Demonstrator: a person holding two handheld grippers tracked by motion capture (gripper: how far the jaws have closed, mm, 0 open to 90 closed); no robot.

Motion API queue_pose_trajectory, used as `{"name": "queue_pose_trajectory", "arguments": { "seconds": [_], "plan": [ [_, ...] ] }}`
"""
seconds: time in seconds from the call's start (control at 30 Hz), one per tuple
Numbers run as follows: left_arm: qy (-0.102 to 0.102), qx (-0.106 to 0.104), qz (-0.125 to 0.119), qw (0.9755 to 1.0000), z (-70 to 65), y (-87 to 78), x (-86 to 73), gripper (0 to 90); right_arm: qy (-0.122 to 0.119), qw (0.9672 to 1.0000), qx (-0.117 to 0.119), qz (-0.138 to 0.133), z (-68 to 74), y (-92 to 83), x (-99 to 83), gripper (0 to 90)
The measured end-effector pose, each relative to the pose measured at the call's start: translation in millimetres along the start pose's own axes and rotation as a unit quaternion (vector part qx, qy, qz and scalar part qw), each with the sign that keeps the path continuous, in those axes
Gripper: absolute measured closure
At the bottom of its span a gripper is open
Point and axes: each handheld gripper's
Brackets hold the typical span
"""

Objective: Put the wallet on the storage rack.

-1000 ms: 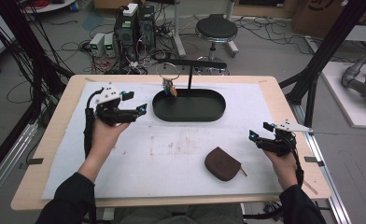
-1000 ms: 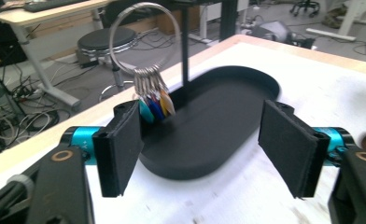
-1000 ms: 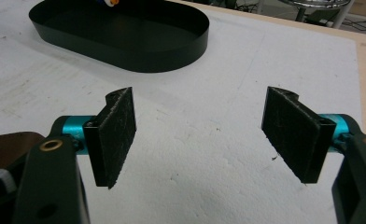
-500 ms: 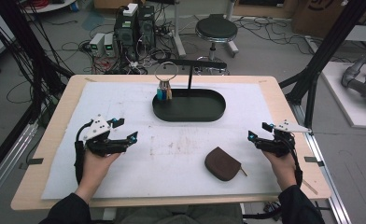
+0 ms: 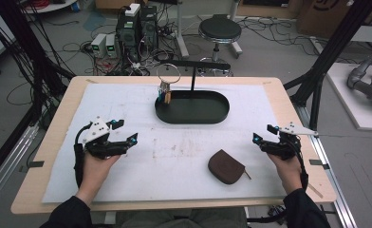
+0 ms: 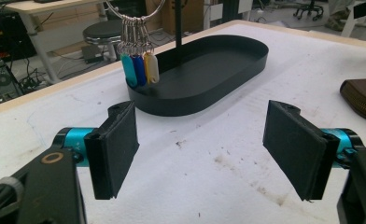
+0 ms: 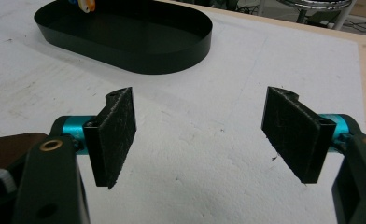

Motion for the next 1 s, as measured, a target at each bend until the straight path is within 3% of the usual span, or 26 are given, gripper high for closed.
{"name": "queue_pose_trajectory", "arguments": {
  "seconds": [0.4,0.6,0.8,1.0],
  "plan": [
    [-0.004,0.006,0.0,1.0,3.5,1.3,1.1,26.3,-0.021,0.9997,0.015,-0.005,12.5,-10.5,-4.0,26.7],
    [-0.007,0.006,0.002,1.0,4.9,1.2,0.0,26.3,-0.042,0.9983,0.041,0.001,30.9,-17.7,-11.8,26.7],
    [-0.013,0.008,0.001,0.9999,6.3,-0.4,-1.3,26.3,-0.043,0.997,0.062,0.016,41.2,-20.3,-20.0,26.8],
    [-0.015,0.007,0.003,0.9999,5.2,1.3,-1.4,26.3,-0.055,0.9952,0.078,0.025,49.7,-21.8,-25.9,35.1]
  ]
}}
Point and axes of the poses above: each handheld gripper's, and its own axes: y roughly forward along the jaws, x roughly out of its top, z roughly to its left, and after that the axes turned 15 degrees about z, right-handed
